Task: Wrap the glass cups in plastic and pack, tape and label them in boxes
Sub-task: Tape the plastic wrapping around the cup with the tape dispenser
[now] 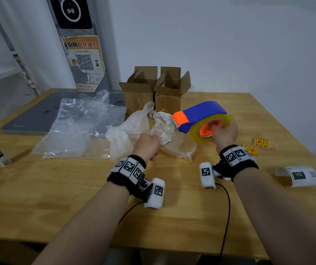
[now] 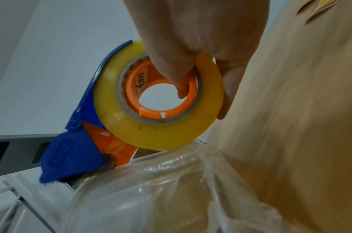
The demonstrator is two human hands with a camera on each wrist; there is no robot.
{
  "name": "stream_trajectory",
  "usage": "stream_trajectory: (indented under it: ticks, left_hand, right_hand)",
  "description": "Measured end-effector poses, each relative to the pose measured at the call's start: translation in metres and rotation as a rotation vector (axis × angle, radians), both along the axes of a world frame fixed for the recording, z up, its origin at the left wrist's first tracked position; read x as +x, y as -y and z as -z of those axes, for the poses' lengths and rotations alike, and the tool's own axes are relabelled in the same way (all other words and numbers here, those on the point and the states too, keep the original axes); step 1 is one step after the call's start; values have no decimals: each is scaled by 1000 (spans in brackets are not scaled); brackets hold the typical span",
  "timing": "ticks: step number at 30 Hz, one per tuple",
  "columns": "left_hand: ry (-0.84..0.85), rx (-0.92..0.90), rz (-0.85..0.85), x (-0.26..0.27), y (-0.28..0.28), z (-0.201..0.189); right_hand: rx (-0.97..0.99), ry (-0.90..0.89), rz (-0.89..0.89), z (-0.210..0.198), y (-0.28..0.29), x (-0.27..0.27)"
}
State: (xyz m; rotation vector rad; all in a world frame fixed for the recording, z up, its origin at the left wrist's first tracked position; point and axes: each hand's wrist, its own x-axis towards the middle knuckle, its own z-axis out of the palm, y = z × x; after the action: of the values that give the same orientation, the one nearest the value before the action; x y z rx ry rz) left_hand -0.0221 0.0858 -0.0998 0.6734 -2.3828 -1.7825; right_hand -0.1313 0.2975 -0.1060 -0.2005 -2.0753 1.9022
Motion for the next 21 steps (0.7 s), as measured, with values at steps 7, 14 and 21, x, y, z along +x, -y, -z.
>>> stream_trajectory:
  ticks: [7,14,21]
  left_hand:
    - [86,169,-36,2,-10,-6]
    - [-173,-453,175,-4,-2,-25]
    - [-244,-378,202,-16,1,-5]
  right_hand:
    - [3,26,5,0,-5,0]
    - [4,39,-4,0,-3,4]
    - [158,-24,-69,-18,0,14]
